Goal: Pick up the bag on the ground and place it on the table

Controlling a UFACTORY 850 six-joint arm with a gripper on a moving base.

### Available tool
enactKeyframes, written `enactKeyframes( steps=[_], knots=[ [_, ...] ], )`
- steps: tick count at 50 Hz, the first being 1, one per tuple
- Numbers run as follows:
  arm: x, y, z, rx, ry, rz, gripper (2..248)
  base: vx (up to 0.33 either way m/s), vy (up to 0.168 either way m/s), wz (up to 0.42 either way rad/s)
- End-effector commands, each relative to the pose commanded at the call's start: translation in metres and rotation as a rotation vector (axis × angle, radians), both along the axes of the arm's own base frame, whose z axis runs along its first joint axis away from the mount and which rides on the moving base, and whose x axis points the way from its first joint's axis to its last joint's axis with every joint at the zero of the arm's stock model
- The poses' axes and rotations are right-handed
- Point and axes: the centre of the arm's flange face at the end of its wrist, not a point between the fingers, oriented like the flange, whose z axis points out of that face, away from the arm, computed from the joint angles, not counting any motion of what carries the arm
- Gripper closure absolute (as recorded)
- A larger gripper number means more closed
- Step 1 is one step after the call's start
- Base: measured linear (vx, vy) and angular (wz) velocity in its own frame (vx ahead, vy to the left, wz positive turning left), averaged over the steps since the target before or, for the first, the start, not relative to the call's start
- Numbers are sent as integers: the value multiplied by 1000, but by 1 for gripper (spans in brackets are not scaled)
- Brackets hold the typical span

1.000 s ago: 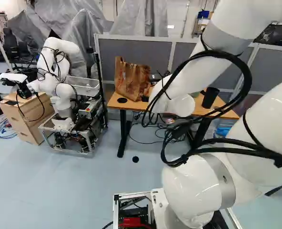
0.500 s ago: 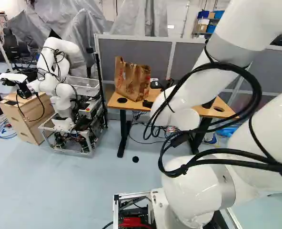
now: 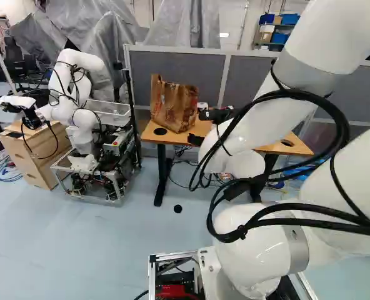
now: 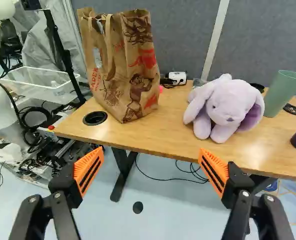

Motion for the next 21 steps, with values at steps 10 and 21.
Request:
enactKeyframes(
  steps=[10,21],
  knots=[
    [0,0,0,0,-1,0,3,0,0,0],
    [0,0,0,0,-1,0,3,0,0,0]
  ],
)
